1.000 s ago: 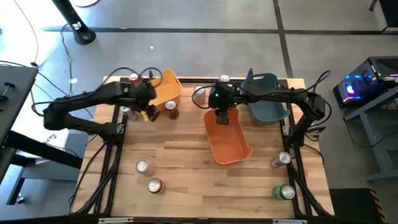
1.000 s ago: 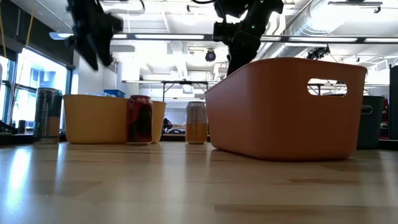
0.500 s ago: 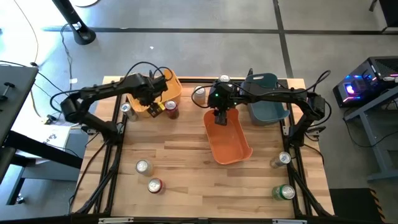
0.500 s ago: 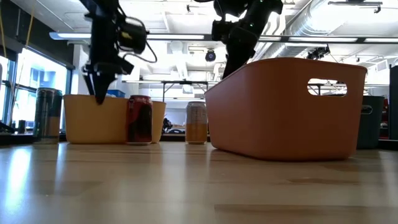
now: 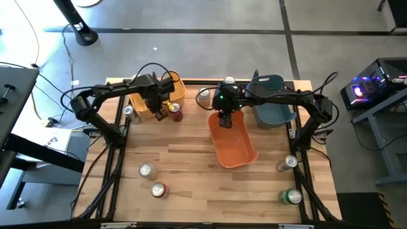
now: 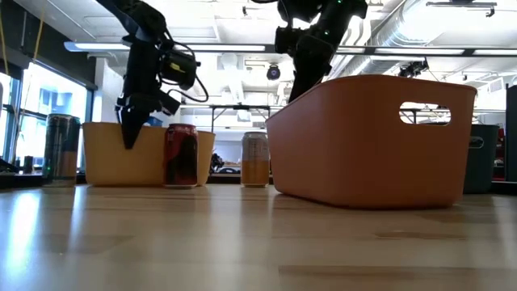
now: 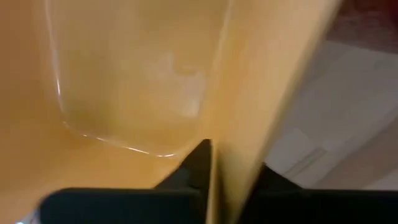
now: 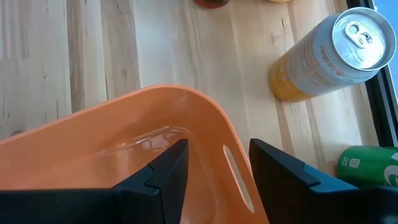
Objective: Sort soda cans
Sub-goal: Move the yellow bin to the center of the table
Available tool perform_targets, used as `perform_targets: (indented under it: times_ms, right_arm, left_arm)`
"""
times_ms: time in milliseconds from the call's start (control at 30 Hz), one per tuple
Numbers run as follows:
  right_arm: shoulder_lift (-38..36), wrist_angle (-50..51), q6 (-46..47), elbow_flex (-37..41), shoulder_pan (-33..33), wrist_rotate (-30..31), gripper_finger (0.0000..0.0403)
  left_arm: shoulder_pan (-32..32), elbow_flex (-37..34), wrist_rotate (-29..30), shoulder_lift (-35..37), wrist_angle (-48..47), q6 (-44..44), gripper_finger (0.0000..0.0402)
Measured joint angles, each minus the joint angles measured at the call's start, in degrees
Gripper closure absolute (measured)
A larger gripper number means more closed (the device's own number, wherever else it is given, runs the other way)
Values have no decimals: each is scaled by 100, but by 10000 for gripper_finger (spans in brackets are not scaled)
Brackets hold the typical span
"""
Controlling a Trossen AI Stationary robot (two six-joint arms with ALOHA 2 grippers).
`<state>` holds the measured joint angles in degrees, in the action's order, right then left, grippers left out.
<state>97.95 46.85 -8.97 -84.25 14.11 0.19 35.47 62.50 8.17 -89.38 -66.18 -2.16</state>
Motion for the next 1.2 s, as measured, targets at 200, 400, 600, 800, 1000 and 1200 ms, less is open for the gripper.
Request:
perform_targets:
  times_ms: [200, 400, 600, 800, 1000, 1200]
  right_arm:
    - [2, -83, -2, 0, 0, 0, 237]
    - [2, -184, -2, 0, 0, 0, 237]
    - [2, -275, -2, 0, 0, 1, 237]
    - [2, -387, -2, 0, 0, 2, 237]
    - [0, -294, -31, 0, 4, 13, 237]
    - [-104, -269, -50, 0, 120, 79, 237]
  left_arm:
    - [-1, 72, -125, 381, -51, -80, 397]
    - [3, 107, -534, 826, -45, -183, 400]
    - [-29, 219, -567, 1109, 24, -281, 401]
    - [-38, 572, -434, 1186, -3, -311, 401]
    - [-36, 957, -206, 1186, -21, -182, 401]
    - [-207, 1495, 9, 1182, -10, 45, 401]
